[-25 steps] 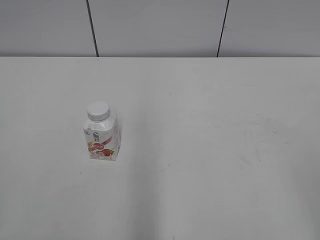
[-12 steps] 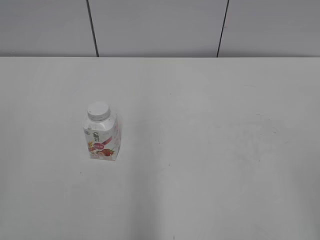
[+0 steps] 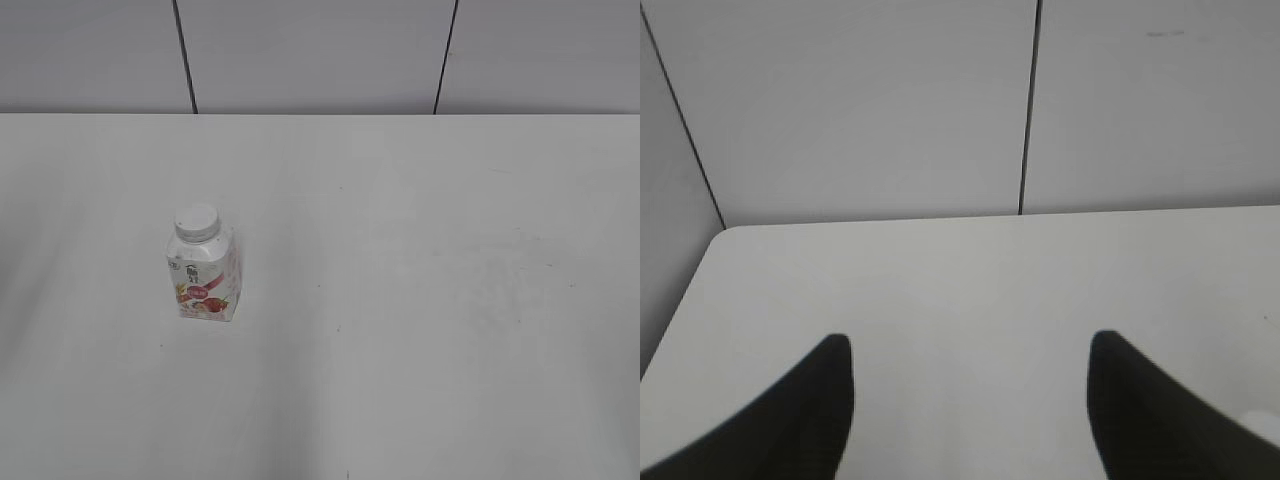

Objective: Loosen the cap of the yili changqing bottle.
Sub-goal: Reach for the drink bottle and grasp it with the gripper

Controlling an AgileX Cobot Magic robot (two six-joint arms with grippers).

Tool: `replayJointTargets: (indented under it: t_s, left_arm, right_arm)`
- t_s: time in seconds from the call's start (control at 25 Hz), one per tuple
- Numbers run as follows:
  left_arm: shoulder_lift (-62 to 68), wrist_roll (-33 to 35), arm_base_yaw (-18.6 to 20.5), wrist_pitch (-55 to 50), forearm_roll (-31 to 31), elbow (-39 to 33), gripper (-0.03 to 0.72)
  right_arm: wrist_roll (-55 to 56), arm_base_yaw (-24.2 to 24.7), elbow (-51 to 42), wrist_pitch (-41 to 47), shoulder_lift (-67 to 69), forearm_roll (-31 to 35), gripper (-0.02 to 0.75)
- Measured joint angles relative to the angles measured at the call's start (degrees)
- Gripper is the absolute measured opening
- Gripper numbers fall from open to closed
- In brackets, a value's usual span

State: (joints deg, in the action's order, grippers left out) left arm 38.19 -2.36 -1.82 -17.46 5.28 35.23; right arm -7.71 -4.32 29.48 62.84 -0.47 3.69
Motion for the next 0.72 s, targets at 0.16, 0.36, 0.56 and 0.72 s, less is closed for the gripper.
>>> replayJointTargets:
  t_s: [0.16,0.36,0.56,0.72]
  left_arm:
    - [9.65,0.04,0.00,9.97,-0.83,-0.56,0.457]
    - [17.02,-0.26,0.00,23.78,-0.66,-6.65,0.457]
    - [22.86,-9.66,0.00,36.81,7.11,-14.37,0.457]
    - [26.27,-21.33,0.00,43.77,21.95,-15.32,0.457]
  right_arm:
    - [0.00,0.00,0.00,0.00,0.00,0.00,0.582]
    - [0.00,0.00,0.00,0.00,0.00,-0.01,0.582]
    - [0.00,0.00,0.00,0.00,0.00,-0.01,0.582]
    - [0.00,0.00,0.00,0.00,0.00,-0.01,0.582]
